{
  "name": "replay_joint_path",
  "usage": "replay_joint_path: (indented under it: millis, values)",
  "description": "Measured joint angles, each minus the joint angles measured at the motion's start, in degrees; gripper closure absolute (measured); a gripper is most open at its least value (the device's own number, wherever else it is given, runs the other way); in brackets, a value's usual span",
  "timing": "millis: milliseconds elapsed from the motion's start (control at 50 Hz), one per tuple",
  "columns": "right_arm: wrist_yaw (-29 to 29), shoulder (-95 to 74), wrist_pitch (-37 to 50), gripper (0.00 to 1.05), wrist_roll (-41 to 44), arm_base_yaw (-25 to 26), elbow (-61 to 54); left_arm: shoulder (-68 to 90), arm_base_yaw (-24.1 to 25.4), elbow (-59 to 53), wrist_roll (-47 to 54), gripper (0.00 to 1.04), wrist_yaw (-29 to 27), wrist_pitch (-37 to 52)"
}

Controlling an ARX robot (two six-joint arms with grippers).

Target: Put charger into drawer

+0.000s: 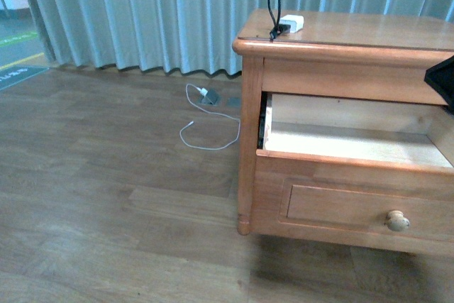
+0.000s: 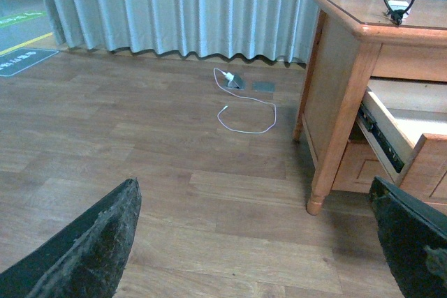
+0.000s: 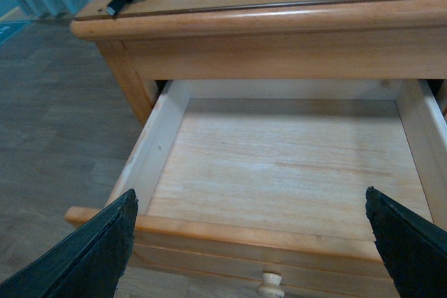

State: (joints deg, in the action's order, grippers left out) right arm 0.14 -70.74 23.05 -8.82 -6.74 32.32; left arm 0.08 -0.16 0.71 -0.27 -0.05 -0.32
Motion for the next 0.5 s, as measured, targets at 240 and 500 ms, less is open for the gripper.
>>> replay_joint_path:
  millis: [240,500]
  values:
    - [-6.4,22.0,-14.3,0.08,2.6,6.2,-8.6,0.0,0.0,0.0,0.0,0.06,0.0,0.0]
    - [-12.8,40.8,-22.8,0.08,3.1,19.5,-16.6,0.0,0.0,0.0,0.0,0.06,0.0,0.0]
